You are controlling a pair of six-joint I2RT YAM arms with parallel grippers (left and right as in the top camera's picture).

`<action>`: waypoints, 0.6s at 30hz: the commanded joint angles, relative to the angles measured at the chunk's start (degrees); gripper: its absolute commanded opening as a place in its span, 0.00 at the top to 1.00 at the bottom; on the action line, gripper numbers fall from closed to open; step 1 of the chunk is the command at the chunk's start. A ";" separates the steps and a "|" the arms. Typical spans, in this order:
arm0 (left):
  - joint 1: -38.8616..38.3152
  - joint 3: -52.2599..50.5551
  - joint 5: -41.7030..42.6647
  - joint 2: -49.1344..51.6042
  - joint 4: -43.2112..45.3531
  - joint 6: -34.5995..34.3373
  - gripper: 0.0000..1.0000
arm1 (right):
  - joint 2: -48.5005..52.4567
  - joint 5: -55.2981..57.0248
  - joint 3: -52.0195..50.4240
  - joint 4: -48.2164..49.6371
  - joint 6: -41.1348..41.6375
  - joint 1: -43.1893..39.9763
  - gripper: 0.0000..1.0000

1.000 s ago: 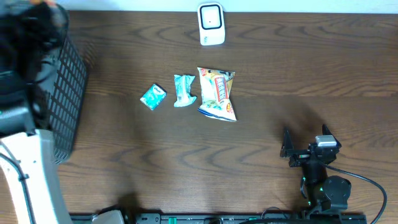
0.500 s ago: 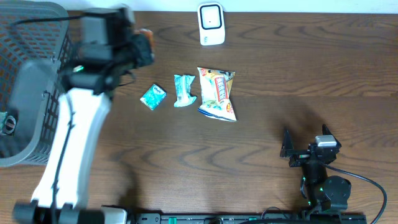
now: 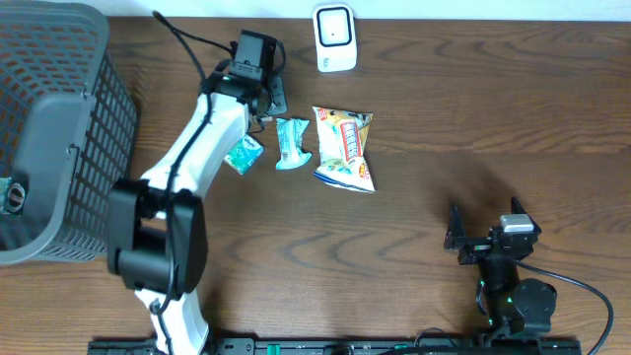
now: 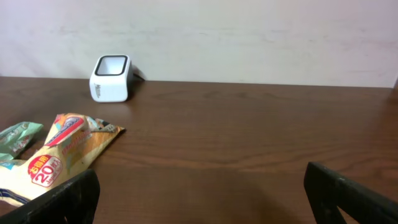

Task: Scan the item barcode
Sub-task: 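Carry the orange box with the left gripper and release it near the scanner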

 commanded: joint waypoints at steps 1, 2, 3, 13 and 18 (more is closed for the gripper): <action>-0.17 0.42 0.26 2.16 1.11 -0.94 0.85 | -0.31 0.26 -0.13 -0.17 -0.63 -0.11 0.01; -0.20 0.42 0.76 2.73 0.92 -1.33 0.83 | -0.31 0.26 -0.13 -0.17 -0.63 -0.11 0.01; -0.20 0.42 1.40 3.17 0.66 -1.29 0.76 | -0.31 0.26 -0.13 -0.17 -0.63 -0.11 0.01; 0.09 0.44 2.49 0.96 -0.76 -0.57 0.32 | -0.31 0.26 -0.13 -0.17 -0.63 -0.11 0.01; 2.12 0.55 2.47 -7.13 1.03 0.76 0.29 | -0.31 0.26 -0.13 -0.17 -0.63 -0.11 0.01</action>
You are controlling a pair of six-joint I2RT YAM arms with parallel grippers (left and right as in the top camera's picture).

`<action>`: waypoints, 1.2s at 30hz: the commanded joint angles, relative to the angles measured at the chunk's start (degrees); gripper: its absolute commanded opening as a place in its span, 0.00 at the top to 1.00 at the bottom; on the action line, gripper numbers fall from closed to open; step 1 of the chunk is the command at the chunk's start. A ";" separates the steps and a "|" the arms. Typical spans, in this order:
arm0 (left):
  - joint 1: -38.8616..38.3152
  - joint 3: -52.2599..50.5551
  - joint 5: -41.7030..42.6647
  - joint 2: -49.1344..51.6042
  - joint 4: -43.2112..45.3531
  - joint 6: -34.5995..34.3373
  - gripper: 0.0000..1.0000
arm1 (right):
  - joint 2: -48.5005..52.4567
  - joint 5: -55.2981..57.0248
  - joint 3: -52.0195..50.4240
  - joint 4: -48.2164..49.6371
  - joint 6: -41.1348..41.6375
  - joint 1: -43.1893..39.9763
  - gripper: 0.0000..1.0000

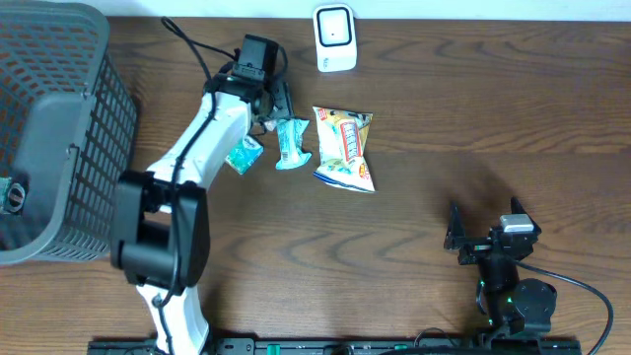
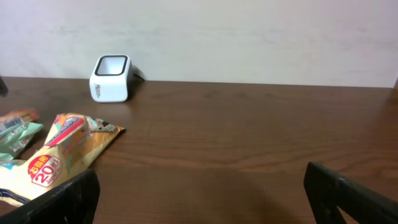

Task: Scan the item barcode
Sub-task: 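Carry the orange box with the left gripper and release it near the scanner, then reach the left gripper into the basket and grasp the dark green pack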

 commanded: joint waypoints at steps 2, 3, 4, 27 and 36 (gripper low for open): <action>3.34 0.59 0.07 -12.26 2.86 2.45 0.27 | -0.31 0.26 -0.13 -0.17 -0.63 -0.11 0.01; 4.52 0.59 0.09 -14.75 4.09 2.97 0.27 | -0.31 0.26 -0.13 -0.17 -0.63 -0.11 0.01; 5.68 0.59 0.07 -16.92 5.14 3.45 0.27 | -0.31 0.26 -0.13 -0.17 -0.63 -0.11 0.01; 56.46 0.04 -17.86 -22.60 -5.70 37.09 0.19 | -0.31 0.26 -0.13 -0.17 -0.63 -0.11 0.01; 57.18 -0.31 -17.35 -14.58 -6.95 42.32 0.19 | -0.31 0.26 -0.13 -0.17 -0.63 -0.11 0.01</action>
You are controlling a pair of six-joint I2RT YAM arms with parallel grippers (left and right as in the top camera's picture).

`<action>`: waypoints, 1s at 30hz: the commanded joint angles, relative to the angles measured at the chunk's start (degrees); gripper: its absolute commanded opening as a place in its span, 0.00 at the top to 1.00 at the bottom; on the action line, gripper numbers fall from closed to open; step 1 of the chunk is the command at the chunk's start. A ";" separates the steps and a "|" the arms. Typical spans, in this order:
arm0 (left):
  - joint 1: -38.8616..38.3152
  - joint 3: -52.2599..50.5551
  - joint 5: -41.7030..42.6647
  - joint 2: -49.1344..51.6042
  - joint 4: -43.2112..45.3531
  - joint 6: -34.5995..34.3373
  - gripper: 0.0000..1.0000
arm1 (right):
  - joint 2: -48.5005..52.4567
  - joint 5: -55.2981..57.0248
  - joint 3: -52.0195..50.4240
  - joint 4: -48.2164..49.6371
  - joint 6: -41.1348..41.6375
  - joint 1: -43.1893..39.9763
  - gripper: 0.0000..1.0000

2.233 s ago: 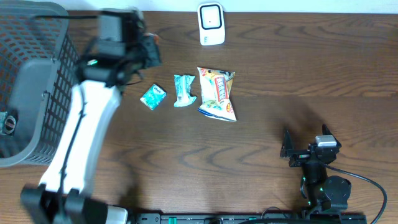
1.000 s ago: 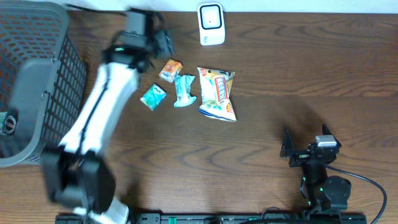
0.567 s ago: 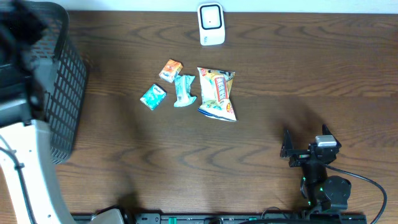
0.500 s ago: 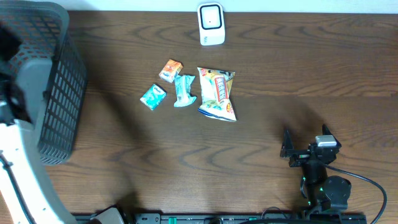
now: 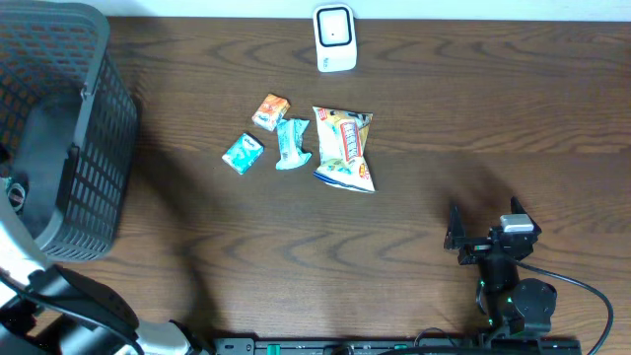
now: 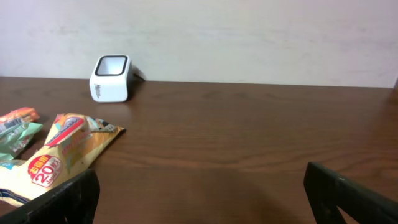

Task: Scan the item barcode
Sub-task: 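Reach the left gripper into the basket and grasp the dark green pack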

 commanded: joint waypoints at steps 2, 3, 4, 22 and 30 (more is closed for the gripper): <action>-0.02 -0.28 -0.92 4.92 -2.21 8.76 0.19 | -0.31 0.26 -0.13 -0.17 -0.63 -0.11 0.01; -0.02 -0.28 -0.94 5.84 -2.73 10.29 0.19 | -0.31 0.26 -0.13 -0.17 -0.63 -0.11 0.01; -0.02 -0.33 -0.96 6.58 -2.95 11.04 0.19 | -0.31 0.26 -0.13 -0.17 -0.63 -0.11 0.01; 0.17 -1.14 6.25 17.59 -1.01 18.47 0.19 | -0.31 0.26 -0.13 -0.17 -0.63 -0.11 0.01; 3.13 -1.16 6.21 20.31 0.92 18.64 0.19 | -0.31 0.26 -0.13 -0.17 -0.63 -0.11 0.01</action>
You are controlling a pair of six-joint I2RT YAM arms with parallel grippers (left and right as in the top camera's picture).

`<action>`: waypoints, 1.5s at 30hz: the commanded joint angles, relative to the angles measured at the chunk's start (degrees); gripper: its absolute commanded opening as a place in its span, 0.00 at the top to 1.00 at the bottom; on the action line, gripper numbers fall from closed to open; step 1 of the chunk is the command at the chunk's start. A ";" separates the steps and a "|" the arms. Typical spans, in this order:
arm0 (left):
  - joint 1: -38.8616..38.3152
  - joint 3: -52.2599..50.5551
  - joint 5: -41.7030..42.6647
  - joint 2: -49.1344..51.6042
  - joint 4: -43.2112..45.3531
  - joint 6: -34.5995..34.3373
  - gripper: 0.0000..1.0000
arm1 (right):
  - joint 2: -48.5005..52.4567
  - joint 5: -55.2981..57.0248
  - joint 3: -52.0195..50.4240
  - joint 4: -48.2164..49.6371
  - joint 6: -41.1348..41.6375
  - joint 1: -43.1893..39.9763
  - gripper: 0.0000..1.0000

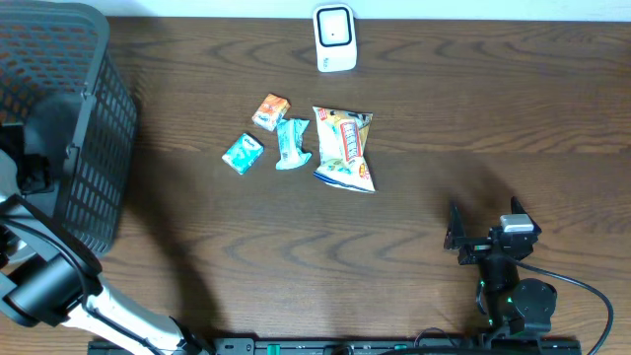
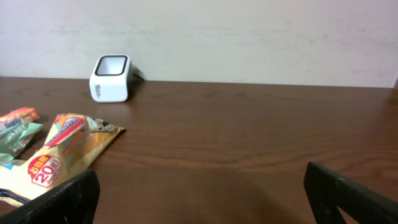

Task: Scan the item barcode
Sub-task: 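Reach the left gripper into the basket and grasp the dark green pack, then carry the dark green pack and drop it onto the wipes pack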

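The white barcode scanner [image 1: 334,37] stands at the table's far edge, window up, and shows in the right wrist view too [image 2: 111,78]. In front of it lie a small orange packet [image 1: 270,110], two teal packets [image 1: 242,153] [image 1: 292,143] and a large snack bag [image 1: 344,148]. My right gripper [image 1: 483,225] rests near the front right, open and empty [image 2: 202,199]. My left arm [image 1: 28,212] reaches along the far left edge into the basket; its gripper's fingers are hidden there.
A large dark mesh basket [image 1: 94,108] fills the left back corner. The right arm's cable [image 1: 582,291] trails along the front right edge.
My left arm has moved from low at the left edge up to the basket's near side. The packets, scanner and right gripper are where they were.
My left gripper was first over the small packets, with no orange packet in sight. Soon after, the orange packet showed beside the teal ones under the gripper. Then the arm was away at the far left, the orange packet lying free, and now it is at the basket.
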 commanded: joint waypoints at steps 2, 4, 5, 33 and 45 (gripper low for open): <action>2.73 -0.52 0.81 1.25 0.79 0.98 0.19 | -0.31 0.26 -0.13 -0.20 -0.63 -0.11 0.01; 3.56 -0.63 0.87 1.40 1.70 0.96 0.19 | -0.31 0.26 -0.13 -0.20 -0.63 -0.11 0.01; 3.78 -0.63 1.05 1.42 1.95 0.94 0.19 | -0.31 0.26 -0.13 -0.20 -0.63 -0.11 0.01; 4.13 0.07 39.23 -13.33 8.41 -34.27 0.92 | -0.31 0.26 -0.13 -0.20 -0.63 -0.11 0.01; -6.62 0.04 46.05 -36.28 17.90 -63.14 0.92 | -0.31 0.26 -0.13 -0.20 -0.63 -0.11 0.01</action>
